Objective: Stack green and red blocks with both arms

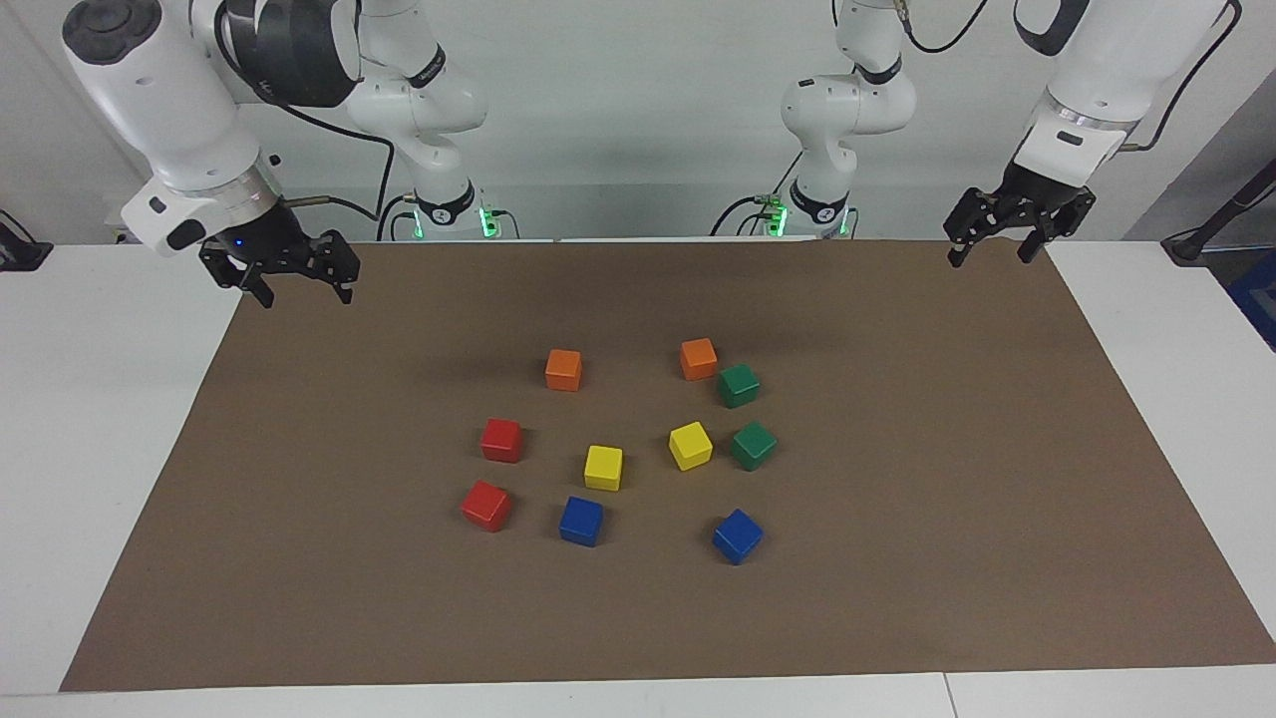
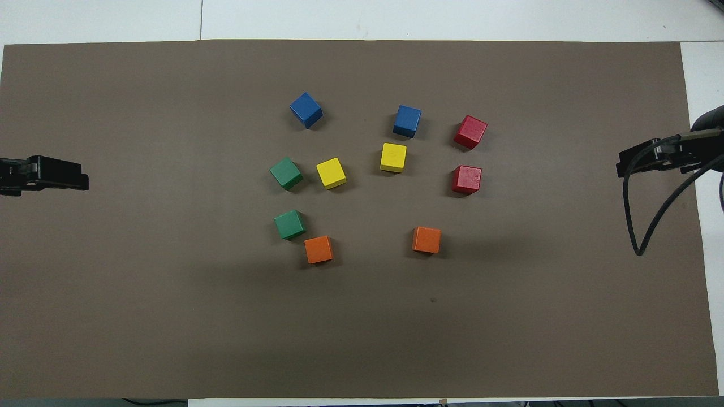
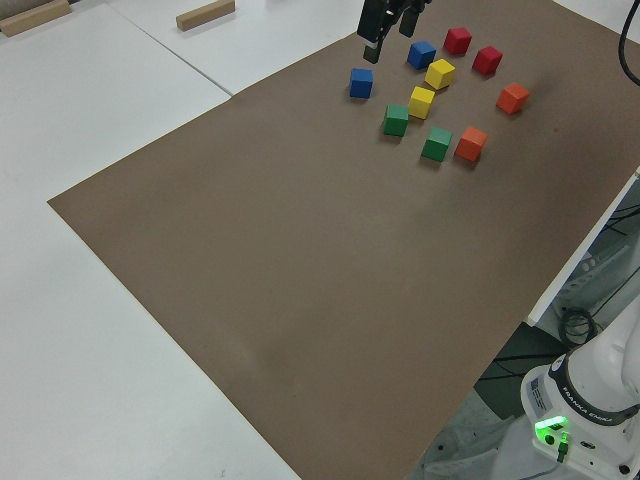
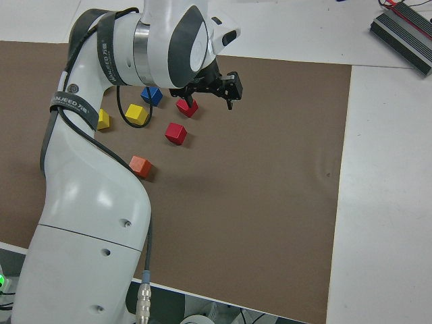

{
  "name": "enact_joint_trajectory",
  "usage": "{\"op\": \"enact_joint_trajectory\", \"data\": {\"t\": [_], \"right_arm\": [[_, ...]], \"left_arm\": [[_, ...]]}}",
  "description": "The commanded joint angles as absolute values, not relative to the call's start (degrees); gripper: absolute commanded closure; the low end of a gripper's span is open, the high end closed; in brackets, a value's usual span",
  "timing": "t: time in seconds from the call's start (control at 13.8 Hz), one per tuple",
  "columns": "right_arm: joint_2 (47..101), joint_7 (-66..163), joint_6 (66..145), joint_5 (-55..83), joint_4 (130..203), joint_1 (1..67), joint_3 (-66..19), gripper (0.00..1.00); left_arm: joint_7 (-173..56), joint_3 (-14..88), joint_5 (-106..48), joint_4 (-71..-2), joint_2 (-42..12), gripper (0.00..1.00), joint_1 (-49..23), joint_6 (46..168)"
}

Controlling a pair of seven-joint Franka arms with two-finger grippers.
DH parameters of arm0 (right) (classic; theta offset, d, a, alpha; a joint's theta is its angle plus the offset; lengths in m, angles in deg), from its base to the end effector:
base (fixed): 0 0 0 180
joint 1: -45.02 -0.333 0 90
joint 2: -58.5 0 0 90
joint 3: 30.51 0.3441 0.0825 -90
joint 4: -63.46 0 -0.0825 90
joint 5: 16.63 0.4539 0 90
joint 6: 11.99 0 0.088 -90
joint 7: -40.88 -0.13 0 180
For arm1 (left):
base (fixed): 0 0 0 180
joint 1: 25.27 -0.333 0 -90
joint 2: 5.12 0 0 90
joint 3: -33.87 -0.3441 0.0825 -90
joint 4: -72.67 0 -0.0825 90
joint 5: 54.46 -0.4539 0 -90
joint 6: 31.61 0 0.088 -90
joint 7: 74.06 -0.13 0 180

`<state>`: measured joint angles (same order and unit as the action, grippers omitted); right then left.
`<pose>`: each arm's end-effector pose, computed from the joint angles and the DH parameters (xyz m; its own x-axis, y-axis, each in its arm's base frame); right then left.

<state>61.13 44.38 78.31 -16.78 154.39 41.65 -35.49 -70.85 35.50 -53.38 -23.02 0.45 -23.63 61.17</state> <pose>0.6365 -0.0171 0.5924 0.9978 0.0329 -0.0570 0.0331 -0.9994 0.0031 0.5956 -0.0372 0.6392 0.9990 -0.0001 0.0454 -0.0009 -0.9998 0.0187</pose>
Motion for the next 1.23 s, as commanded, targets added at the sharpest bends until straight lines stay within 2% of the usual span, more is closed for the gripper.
{"op": "enact_joint_trajectory", "data": {"t": [0.0,0.58,0.87,1.16], "right_arm": [[60.2,43.3,79.4,-15.9,155.5,42.2,-35.0,0.00],[59.6,43.1,79.5,-15.7,155.3,42.3,-35.0,0.00],[59.5,43.4,78.7,-15.6,155.4,42.0,-34.8,0.00],[59.5,43.4,78.7,-15.6,155.4,41.9,-34.1,0.00]], "left_arm": [[-70.9,36.0,-54.4,-23.7,1.2,0.00,-24.1,61.9],[-70.8,36.1,-54.4,-25.9,1.1,0.00,-23.6,65.0],[-61.2,36.3,-54.3,-36.5,0.4,0.00,-16.8,77.9],[-39.5,36.2,-54.3,-37.5,-9.7,0.00,-6.2,89.0]]}}
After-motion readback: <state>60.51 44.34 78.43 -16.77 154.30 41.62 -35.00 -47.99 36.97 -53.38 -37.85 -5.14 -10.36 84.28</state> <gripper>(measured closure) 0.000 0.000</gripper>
